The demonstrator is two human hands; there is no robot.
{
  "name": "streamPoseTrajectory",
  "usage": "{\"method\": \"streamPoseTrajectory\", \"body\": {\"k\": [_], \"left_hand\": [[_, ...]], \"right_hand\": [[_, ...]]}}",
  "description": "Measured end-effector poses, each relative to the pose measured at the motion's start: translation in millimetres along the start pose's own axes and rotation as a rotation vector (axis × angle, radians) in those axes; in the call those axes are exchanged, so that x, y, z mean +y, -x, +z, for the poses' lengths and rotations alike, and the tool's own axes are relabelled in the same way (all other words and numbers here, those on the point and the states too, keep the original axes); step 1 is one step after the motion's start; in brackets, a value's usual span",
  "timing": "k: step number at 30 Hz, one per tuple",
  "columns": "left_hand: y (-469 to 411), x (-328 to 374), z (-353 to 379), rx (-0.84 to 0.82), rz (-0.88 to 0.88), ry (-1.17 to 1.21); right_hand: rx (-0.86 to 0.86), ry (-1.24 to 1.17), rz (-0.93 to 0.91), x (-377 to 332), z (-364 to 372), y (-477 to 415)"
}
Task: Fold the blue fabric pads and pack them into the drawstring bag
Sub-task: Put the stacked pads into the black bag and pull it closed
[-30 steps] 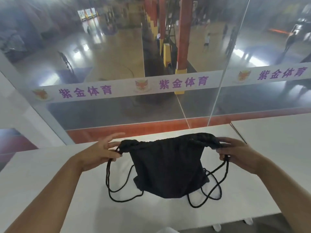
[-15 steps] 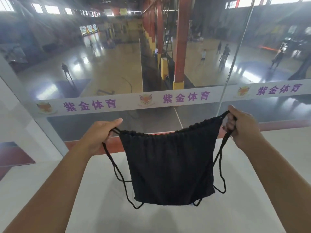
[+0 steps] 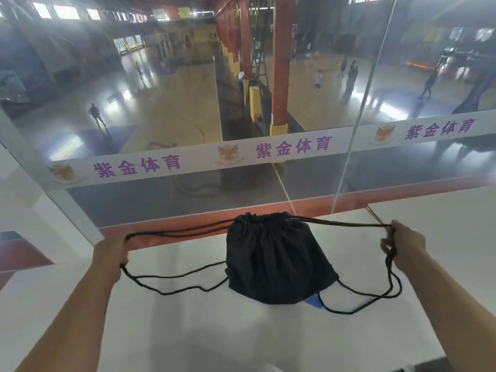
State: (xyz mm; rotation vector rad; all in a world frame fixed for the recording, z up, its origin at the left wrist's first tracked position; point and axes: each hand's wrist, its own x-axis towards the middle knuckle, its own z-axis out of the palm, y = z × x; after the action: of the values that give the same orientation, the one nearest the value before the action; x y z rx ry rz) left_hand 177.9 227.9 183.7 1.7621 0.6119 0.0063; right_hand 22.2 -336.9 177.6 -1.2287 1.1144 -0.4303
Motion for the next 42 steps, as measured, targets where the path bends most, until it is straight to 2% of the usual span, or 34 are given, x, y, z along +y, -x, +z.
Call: {"method": "streamPoseTrajectory", "body": {"k": [2, 4, 6, 8, 9, 11, 12, 16, 19, 22, 25, 27, 29, 32, 34, 36, 38, 40, 42], "left_hand": [[15, -28, 9, -0.231, 0.014, -0.256], [38, -40, 20, -0.487, 0.085, -0.516], [68, -39, 40, -0.679, 0.231, -0.604], [97, -45, 68, -0.754, 0.423, -0.637], [107, -48, 82, -0.732, 0.495, -0.638], [120, -52, 101, -0.661, 0.564, -0.629], [124, -53, 106, -0.642, 0.559, -0.597], [134, -59, 108, -0.521, 0.534, -0.475], [138, -57, 104, -0.462, 0.555, -0.451], [141, -44, 99, -0.517, 0.52, -0.398], [143, -28, 95, -0.682, 0.43, -0.34], [143, -17, 92, -0.836, 0.368, -0.371], [143, -7, 88, -0.981, 0.294, -0.384], [137, -1, 83, -1.016, 0.292, -0.453], [133, -1, 83, -0.968, 0.334, -0.502], [135, 5, 83, -0.94, 0.389, -0.493], [141, 23, 83, -0.903, 0.477, -0.397], [151, 53, 82, -0.83, 0.589, -0.297], [158, 84, 78, -0.77, 0.629, -0.205]], "right_hand": [[-0.127, 0.26, -0.003, 28, 1, 6], [-0.25, 0.52, -0.128, 46, -2, 19], [-0.458, 0.559, -0.232, 46, 4, 54], [-0.716, 0.663, -0.412, 49, 15, 88], [-0.765, 0.801, -0.515, 60, 19, 96], [-0.696, 1.099, -0.743, 84, 29, 115], [-0.627, 1.151, -0.81, 93, 33, 121], [-0.346, 0.886, -1.048, 109, 41, 128], [-0.279, 0.833, -1.188, 103, 41, 130], [-0.404, 0.916, -1.056, 93, 39, 130], [-0.497, 1.034, -0.89, 88, 47, 133], [-0.537, 0.993, -0.769, 82, 55, 138], [-0.65, 0.907, -0.578, 69, 58, 140], [-0.829, 0.789, -0.388, 44, 47, 145], [-0.897, 0.75, -0.376, 36, 39, 146], [-0.882, 0.697, -0.397, 30, 37, 147], [-0.832, 0.542, -0.428, 16, 40, 151], [-0.766, 0.388, -0.538, -11, 43, 156], [-0.729, 0.297, -0.659, -43, 41, 166]]}}
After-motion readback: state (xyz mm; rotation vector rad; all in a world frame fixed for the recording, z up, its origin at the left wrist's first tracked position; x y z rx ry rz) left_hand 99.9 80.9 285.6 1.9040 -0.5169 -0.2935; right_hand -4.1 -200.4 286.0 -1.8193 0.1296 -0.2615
